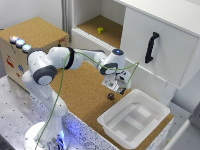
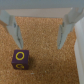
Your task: Sweep the purple block to the left
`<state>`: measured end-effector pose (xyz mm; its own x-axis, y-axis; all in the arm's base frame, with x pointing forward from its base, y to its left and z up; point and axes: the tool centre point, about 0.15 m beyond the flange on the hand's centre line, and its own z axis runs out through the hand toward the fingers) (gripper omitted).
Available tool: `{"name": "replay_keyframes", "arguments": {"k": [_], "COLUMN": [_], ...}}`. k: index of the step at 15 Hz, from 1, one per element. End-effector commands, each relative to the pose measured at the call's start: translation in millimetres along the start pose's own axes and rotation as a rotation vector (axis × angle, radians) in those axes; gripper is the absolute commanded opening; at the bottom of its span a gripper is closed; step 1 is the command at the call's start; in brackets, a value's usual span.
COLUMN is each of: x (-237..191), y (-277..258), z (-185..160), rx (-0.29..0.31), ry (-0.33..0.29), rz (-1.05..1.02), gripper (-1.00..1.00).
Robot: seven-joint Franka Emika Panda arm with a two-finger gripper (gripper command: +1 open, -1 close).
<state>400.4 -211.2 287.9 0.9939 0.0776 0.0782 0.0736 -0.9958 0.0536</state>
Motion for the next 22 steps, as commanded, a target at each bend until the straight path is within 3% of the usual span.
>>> {"name": "replay_keyframes", "arguments": {"k": [1,5,14,22], "x": [10.2,11.0,-8.9,-13.5], "y": [-6.1,-5.8,-6.0,-54.8], "z": [48.4,72.1,75.8,80.9], "rx": [-0.072,-0.058,-0.084,-0.069], "ry": [-0.022,-0.029,-0.04,-0.043], "rz": [-0.036,-0.044,-0.033,-0.046], "gripper": [-1.0,-1.0,-1.0,-1.0]}}
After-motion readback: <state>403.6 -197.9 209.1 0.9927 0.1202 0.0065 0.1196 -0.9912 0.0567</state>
